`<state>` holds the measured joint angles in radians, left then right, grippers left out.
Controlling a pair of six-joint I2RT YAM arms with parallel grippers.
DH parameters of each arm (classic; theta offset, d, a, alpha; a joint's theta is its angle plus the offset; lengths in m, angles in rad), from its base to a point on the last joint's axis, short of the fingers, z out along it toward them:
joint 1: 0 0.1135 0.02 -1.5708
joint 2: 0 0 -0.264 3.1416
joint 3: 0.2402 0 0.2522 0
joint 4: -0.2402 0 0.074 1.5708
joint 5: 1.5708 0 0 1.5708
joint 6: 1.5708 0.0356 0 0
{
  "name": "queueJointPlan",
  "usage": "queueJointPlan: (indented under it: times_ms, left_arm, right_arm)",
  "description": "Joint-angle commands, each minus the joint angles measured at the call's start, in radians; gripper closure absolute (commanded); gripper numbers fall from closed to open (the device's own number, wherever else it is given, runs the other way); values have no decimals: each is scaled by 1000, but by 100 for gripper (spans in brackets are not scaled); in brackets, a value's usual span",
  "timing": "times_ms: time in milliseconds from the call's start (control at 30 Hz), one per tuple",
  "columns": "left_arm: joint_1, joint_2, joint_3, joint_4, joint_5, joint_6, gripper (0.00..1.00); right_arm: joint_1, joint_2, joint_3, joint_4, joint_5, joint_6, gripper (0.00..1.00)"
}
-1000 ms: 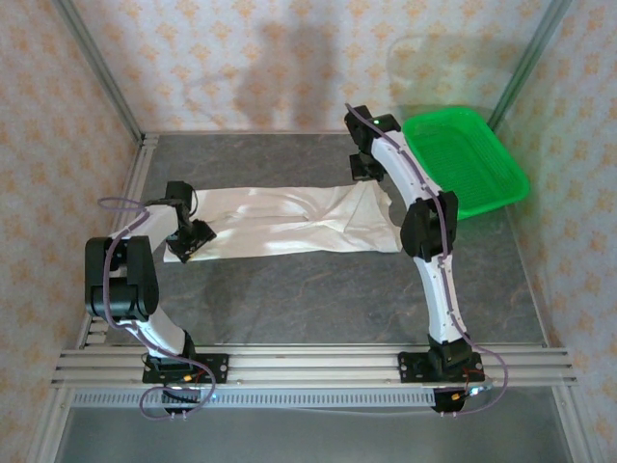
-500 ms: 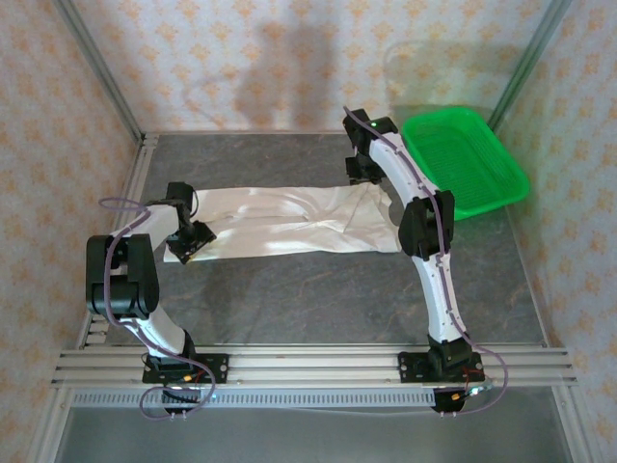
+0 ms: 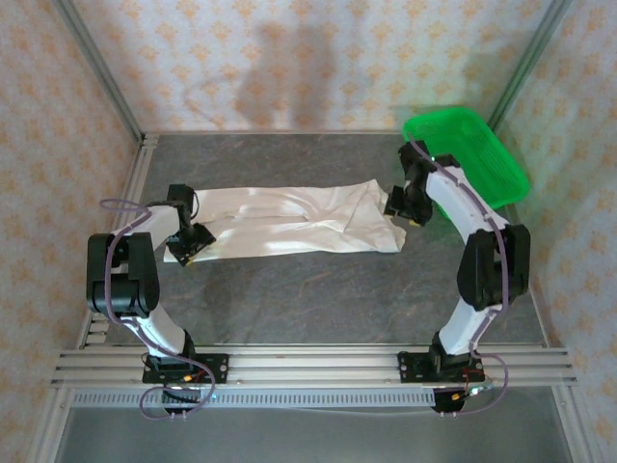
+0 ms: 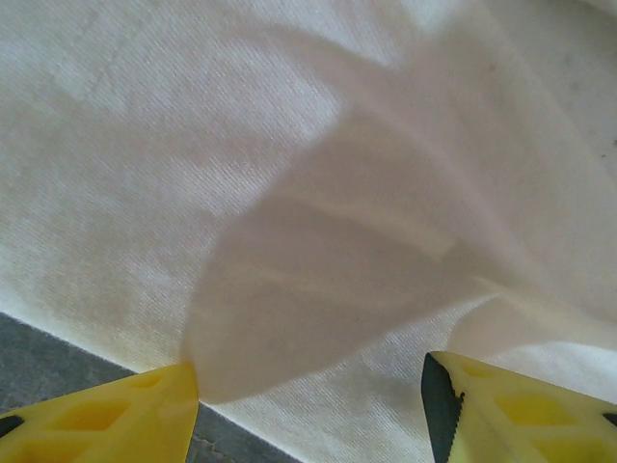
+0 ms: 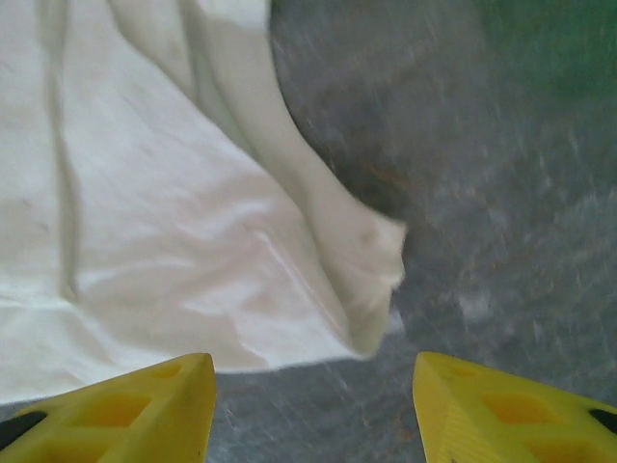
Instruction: Fold and stack the t-shirts
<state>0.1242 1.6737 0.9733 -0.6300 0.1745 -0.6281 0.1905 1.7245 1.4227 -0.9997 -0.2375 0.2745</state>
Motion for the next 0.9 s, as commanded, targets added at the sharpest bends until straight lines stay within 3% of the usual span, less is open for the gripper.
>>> queueJointPlan:
  times_ms: [0, 367, 467, 633, 867]
  left_arm:
    - [0, 13, -7, -6, -26, 10, 36]
    - [12, 25, -20, 4, 2, 18, 36]
    - [26, 32, -28, 5, 8, 18, 37]
    - [47, 16, -41, 0, 9, 30, 36]
    - [90, -13, -57, -35, -14, 65, 37]
  right_arm:
    - [-9, -12, -140, 126, -10, 55, 44]
    - [-20, 55, -242, 322, -70, 57, 46]
    - [-19, 89, -235, 342, -81, 66, 56]
    - [-19, 85, -237, 295, -37, 76, 91]
    - [-20, -22, -208, 141, 68, 12, 100]
